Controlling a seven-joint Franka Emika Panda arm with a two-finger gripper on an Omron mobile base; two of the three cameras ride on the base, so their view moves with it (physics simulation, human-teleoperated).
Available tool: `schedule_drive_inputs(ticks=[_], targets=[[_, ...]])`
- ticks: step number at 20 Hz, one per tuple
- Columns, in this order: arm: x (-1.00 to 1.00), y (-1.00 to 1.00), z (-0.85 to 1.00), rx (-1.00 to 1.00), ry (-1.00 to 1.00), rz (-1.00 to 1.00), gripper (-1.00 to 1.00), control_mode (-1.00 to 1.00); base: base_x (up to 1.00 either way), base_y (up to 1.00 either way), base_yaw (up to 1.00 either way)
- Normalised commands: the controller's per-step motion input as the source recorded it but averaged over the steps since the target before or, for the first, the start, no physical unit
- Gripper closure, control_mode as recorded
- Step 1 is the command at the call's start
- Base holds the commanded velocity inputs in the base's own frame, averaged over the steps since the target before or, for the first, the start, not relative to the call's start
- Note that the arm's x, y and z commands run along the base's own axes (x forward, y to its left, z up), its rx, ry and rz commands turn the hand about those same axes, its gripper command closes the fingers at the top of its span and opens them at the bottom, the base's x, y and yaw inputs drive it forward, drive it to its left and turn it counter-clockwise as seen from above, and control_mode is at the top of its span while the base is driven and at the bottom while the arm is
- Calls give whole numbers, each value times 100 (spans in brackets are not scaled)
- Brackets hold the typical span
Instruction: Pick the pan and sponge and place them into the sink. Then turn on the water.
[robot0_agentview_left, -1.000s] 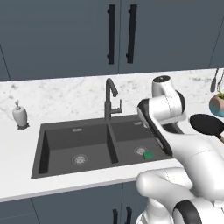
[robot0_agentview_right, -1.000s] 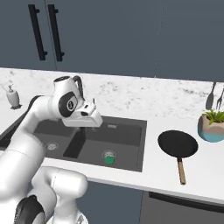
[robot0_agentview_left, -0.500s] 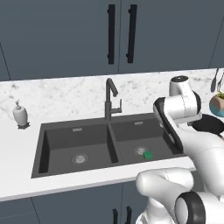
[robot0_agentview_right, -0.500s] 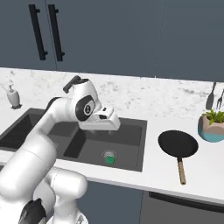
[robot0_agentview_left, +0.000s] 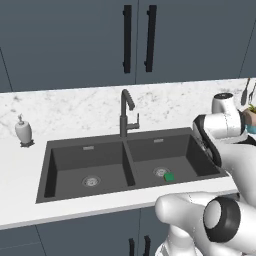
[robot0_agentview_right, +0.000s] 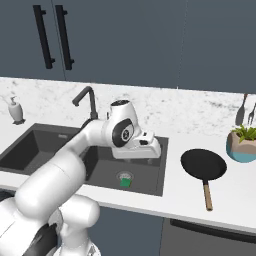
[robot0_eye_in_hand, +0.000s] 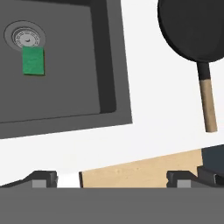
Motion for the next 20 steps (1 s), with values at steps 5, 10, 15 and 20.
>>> schedule_drive_inputs(ticks=[5,10,15,20], targets=[[3,-71,-16,2,1,3,-100,-100,0,0,0],[0,-66,0,7,1,3,-100,-100,0,0,0],[2,-62,0,15,12,8,-100,-100,0,0,0],[14,-26,0,7,8,2,-100,-100,0,0,0]])
